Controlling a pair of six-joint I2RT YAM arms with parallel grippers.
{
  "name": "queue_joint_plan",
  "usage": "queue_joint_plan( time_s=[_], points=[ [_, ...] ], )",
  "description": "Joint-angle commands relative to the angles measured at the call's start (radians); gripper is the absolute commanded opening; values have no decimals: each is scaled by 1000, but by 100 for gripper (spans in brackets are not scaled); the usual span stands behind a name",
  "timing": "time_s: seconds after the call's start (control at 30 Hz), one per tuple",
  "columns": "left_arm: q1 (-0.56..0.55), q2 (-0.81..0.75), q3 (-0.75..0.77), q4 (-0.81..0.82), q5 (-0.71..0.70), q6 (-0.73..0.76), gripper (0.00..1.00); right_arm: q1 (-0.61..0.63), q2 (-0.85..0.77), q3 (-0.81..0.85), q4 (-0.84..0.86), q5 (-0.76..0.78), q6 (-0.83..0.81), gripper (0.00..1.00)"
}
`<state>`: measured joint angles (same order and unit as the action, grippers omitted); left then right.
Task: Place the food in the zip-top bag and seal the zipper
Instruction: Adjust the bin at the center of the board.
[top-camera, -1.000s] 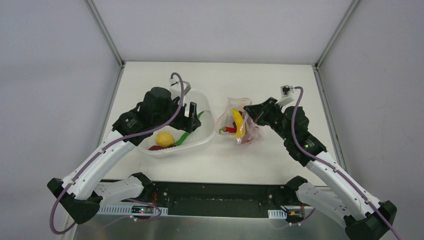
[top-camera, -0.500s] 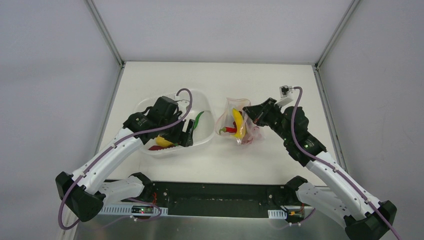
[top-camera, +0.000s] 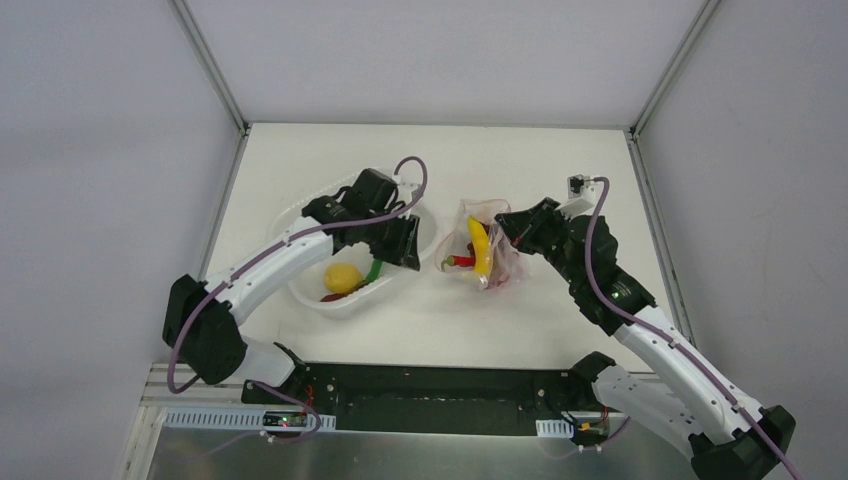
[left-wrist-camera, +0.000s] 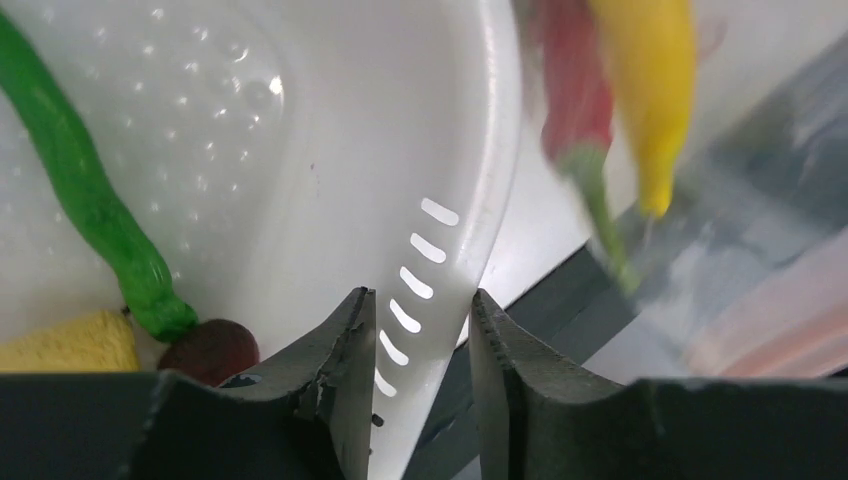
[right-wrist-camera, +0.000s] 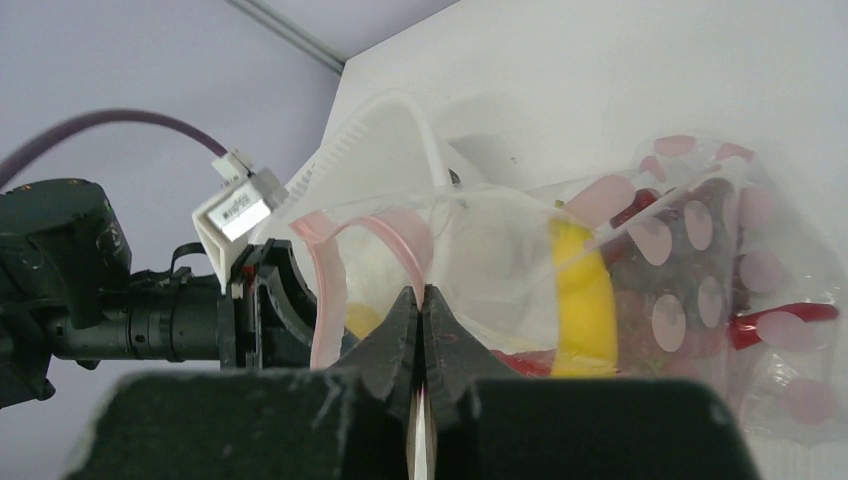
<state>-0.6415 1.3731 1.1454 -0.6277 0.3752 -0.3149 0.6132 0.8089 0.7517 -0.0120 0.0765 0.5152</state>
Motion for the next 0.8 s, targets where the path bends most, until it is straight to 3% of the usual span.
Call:
queue_joint_plan(
  time_s=[0.0,0.1,0.3,0.53,0.63,0.77],
  points=[
    [-4,128,121,223,-24,-253,31,1,-54,-4,-24,131,-13,0],
    [-6,205,214,244,-78,-317,34,-1,-67,-4,-30,162,-20,0],
    [3,114,291,26,-243,-156,63,-1,-53,25,-66,134,-20,0],
    [60,-12,148,-155,-331,16,69,-1,-37,31,-73,76,-3,0],
    [103,-6,70,-135,-368,-54,69,-1,-27,42,-81,57,1,0],
    [142,48,12,34,-397,-212,69,-1,-13,44,-82,35,9,0]
  ],
)
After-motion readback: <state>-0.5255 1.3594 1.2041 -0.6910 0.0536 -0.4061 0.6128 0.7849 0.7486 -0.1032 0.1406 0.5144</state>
